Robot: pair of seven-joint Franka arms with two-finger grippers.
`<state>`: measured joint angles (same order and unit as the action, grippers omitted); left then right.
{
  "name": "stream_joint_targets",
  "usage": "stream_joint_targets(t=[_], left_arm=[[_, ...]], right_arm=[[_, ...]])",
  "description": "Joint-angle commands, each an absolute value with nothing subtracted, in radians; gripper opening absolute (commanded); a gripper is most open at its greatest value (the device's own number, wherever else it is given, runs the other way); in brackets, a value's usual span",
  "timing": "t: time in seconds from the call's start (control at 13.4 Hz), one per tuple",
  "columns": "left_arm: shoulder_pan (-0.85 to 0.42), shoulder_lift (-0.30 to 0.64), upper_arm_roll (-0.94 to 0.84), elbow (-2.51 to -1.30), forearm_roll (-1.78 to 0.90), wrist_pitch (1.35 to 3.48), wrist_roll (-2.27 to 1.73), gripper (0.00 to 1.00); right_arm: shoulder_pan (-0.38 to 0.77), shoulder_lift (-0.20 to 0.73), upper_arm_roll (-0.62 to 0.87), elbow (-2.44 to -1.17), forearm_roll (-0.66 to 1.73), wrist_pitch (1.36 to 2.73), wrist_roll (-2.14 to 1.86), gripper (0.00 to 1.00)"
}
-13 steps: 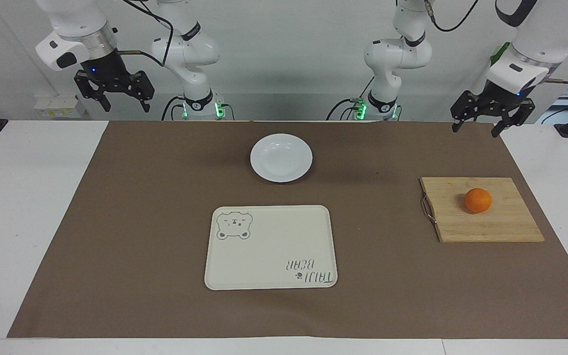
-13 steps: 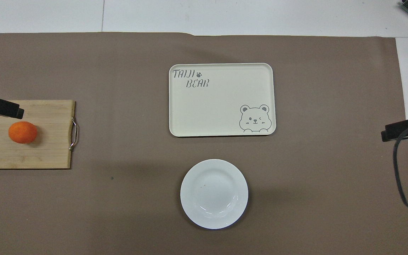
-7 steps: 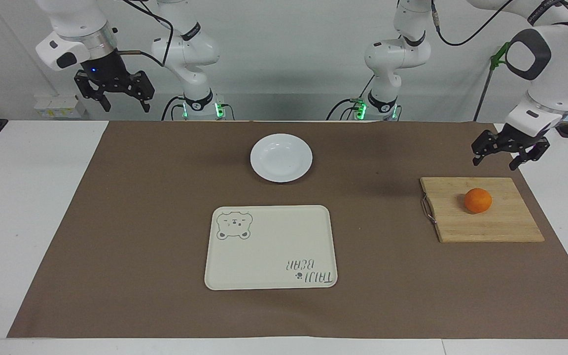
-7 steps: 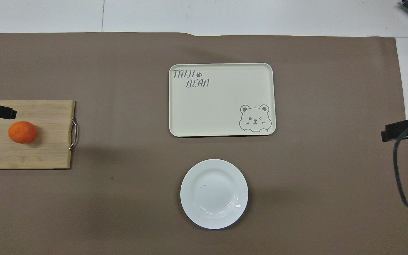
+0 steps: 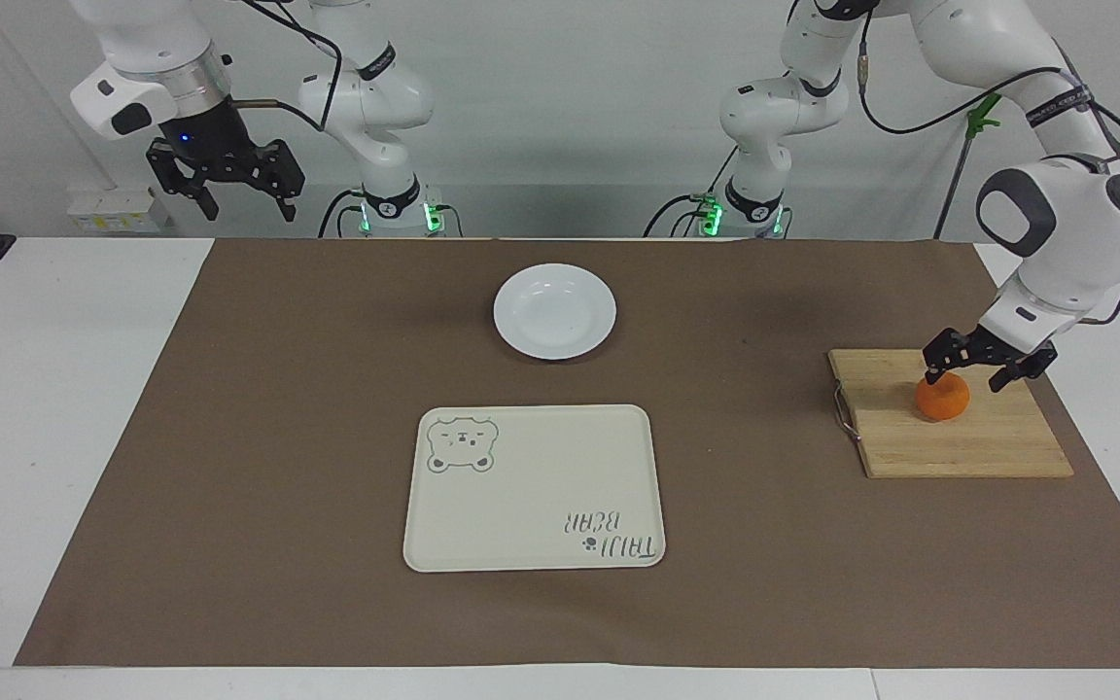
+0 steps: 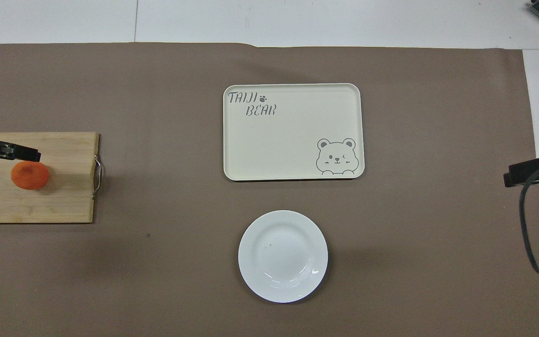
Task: Place orange and plate with both arms
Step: 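Close the left gripper on the orange and lift it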
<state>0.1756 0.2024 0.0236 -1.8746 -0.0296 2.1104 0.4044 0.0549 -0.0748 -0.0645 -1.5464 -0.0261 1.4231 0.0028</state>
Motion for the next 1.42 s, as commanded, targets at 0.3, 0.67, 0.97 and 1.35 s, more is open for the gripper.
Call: stream_joint_targets(t=[0.3, 0.67, 0.97, 1.35], left_arm=[[0.233, 0.236, 0.017, -2.012, -0.021, 2.302, 0.407, 1.00], [0.232, 0.230, 0.018, -2.046, -0.021, 2.319, 0.402, 1.00], [0.227, 0.227, 0.018, -2.046, -0.021, 2.293, 0.400, 0.40], [0.213, 0.177, 0.017, -2.039, -0.021, 2.231, 0.390, 0.02]], right_arm=[[0.044, -0.092, -0.061, -1.562, -0.029, 1.424, -0.020, 1.00], [0.044, -0.092, -0.061, -1.562, -0.029, 1.424, -0.020, 1.00], [0.044, -0.092, -0.061, -1.562, -0.029, 1.424, -0.020, 1.00], [0.044, -0.092, -0.061, -1.562, -0.029, 1.424, -0.020, 1.00]])
